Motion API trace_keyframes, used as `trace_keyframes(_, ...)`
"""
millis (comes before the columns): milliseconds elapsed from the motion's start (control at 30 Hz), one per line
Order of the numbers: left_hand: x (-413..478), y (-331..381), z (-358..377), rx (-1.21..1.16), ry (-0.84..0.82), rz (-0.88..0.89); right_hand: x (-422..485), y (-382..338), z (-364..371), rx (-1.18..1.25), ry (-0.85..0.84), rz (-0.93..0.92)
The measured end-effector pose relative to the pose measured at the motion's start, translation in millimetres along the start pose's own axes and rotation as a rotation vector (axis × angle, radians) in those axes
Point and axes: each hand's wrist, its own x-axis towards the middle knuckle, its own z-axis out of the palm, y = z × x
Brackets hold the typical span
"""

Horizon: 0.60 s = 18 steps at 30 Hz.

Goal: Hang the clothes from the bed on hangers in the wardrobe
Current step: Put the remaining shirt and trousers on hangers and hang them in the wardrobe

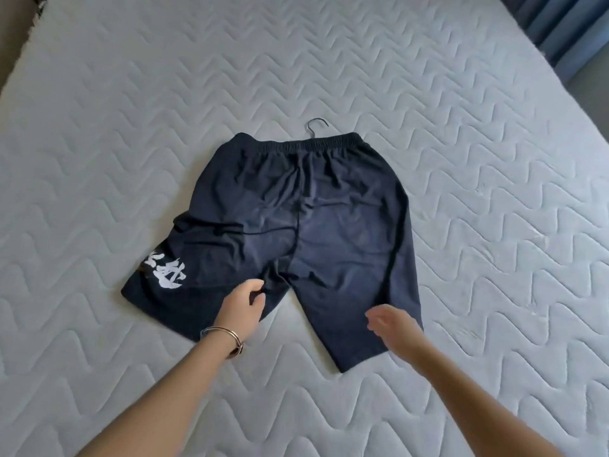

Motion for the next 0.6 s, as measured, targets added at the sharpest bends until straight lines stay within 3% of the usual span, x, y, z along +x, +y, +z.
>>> trace_keyframes(133,108,29,44,0.334,0.084,0.194,109,-64,-29,-0.069,0.147,-0.117)
trace_keyframes(267,180,18,80,0.558,0.212,0.207,191,-102,-37,0.037,0.242,-0.275)
trace_keyframes(433,200,-1,96,0.625,0.276,0.261,287,-149,-50,-0.103,0.398,-0.442)
trace_keyframes(600,199,-2,92,0.627,0.235,0.242,354,-215,-53,-0.215,0.427,-0.412)
